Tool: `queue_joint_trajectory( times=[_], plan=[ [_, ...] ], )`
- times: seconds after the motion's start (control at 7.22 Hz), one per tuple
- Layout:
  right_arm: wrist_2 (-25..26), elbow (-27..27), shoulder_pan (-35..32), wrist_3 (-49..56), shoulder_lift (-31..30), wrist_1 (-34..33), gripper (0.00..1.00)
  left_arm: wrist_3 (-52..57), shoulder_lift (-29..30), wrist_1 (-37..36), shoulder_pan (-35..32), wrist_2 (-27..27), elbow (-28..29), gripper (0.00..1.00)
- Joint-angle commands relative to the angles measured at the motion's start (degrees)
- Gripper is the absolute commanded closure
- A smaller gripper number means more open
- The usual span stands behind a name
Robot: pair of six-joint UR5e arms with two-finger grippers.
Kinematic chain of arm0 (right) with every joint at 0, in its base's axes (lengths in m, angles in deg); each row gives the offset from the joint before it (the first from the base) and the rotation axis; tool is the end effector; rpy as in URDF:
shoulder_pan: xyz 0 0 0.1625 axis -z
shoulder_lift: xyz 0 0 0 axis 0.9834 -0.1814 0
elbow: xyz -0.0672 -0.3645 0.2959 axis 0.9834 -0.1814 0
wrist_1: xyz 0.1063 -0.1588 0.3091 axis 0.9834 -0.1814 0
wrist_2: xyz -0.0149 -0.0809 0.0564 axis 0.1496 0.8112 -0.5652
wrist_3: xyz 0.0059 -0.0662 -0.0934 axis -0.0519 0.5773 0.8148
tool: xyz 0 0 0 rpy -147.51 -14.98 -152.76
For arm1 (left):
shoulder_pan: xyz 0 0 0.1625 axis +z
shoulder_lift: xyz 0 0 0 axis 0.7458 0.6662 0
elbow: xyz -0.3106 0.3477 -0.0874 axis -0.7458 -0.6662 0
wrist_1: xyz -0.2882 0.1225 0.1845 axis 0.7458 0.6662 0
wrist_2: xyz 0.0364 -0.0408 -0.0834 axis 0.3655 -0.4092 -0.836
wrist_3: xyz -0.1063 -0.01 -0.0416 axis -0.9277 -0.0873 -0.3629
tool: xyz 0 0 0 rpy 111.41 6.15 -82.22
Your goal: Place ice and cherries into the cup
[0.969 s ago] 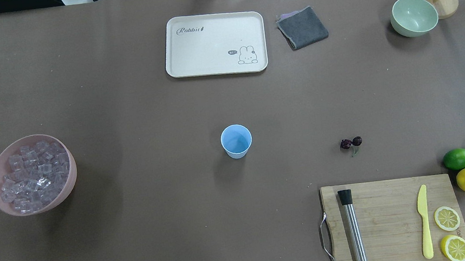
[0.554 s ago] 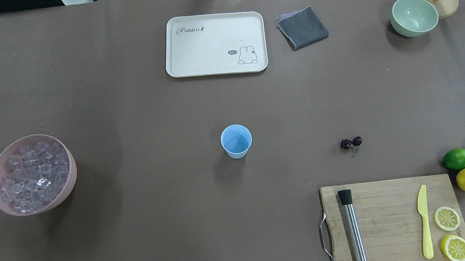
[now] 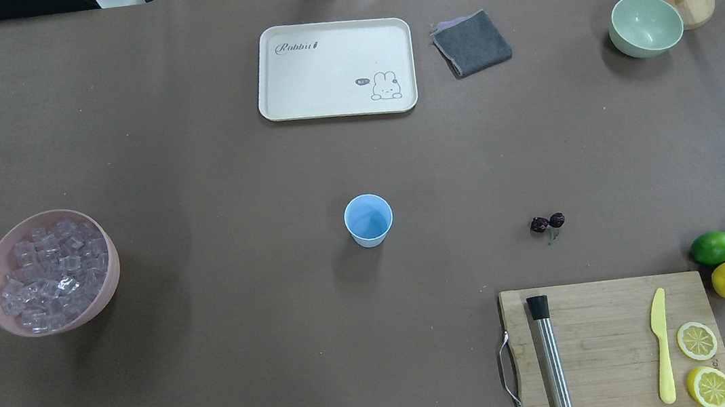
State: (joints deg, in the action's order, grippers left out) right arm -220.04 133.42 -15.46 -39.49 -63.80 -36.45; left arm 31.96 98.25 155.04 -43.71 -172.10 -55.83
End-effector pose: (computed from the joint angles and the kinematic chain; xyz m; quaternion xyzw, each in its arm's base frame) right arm 0.0759 -0.3283 0.6825 0.0076 -0.4148 0.0459 0.9087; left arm -0.0730 -0.4217 0.6706 0.0511 0.3468 -0.0051 0.9365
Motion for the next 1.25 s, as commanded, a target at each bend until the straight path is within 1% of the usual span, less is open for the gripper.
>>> queue_joint_trajectory(
  times=[0.0,1.11],
  plan=[
    [-0.13,0.00,0.00,-0.07,0.10,0.00,0.00,-0.03,0.00,-0.01,0.00,0.00,0.03,0.03],
    [-0.48,0.18,0.00,-0.07,0.19,0.00,0.00,-0.29,0.00,0.16,0.00,0.09,0.91,0.02]
  ],
)
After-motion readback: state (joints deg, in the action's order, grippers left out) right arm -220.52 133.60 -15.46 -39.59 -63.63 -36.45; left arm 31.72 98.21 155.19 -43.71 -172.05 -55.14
